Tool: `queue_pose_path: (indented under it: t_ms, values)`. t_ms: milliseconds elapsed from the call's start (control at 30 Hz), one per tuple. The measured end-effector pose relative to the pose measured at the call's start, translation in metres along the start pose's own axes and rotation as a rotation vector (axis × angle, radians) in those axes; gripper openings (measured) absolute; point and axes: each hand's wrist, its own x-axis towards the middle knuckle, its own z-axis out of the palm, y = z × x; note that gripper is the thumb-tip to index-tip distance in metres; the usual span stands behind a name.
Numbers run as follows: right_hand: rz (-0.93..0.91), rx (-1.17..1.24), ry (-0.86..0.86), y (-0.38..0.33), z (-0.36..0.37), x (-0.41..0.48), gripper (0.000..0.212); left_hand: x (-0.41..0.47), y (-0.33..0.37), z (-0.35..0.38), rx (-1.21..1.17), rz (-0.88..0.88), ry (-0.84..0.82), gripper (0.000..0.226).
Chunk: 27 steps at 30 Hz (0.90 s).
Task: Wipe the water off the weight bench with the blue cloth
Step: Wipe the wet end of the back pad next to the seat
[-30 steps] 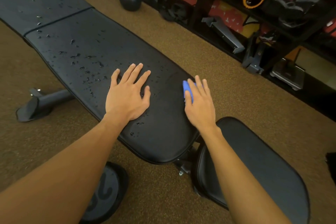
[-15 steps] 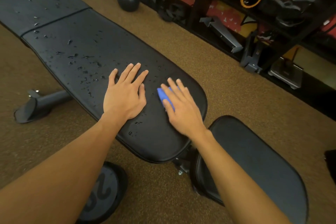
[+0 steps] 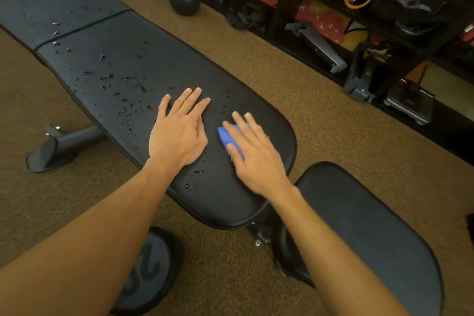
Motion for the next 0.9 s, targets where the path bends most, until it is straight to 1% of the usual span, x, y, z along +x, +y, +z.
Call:
queue_pose_path:
  t_ms: [167,300,400,467,567,633,700,767,833,900]
  values:
    - [0.364,0.041,0.075,0.042,-0.015,0.041,0.054,0.002,0.002,-0.001,-0.003,-0.019,-0.03,0.056]
    - [0.579,0.128,0.114,0.047,-0.02,0.026,0.054,0.004,0.003,0.0,0.04,-0.024,-0.063,0.061]
    - [0.778,0.33,0.153,0.056,-0.023,0.01,0.052,0.007,0.006,0.001,0.059,-0.022,-0.051,0.062]
    - [0.878,0.5,0.198,0.067,-0.026,0.012,0.044,0.01,0.008,0.0,0.06,-0.025,-0.026,0.061]
    - [1.004,0.619,0.149,0.088,-0.03,0.032,0.036,0.011,0.01,0.001,0.061,-0.024,-0.008,0.06]
    - [1.052,0.709,0.093,0.101,-0.034,0.049,0.037,0.011,0.01,0.002,0.058,-0.024,-0.009,0.06]
    - [1.031,0.802,0.027,0.11,-0.035,0.069,0.033,0.012,0.009,0.003,0.065,-0.02,-0.011,0.061]
    - [0.937,0.794,-0.035,0.118,-0.033,0.089,0.033,0.013,0.008,0.003,0.071,-0.017,-0.011,0.061]
    - [0.812,0.773,-0.049,0.118,-0.034,0.102,0.025,0.013,0.008,0.003,0.07,-0.015,-0.006,0.061]
    - [0.697,0.803,-0.046,0.111,-0.041,0.101,0.019,0.013,0.008,0.003,0.071,-0.016,-0.005,0.06]
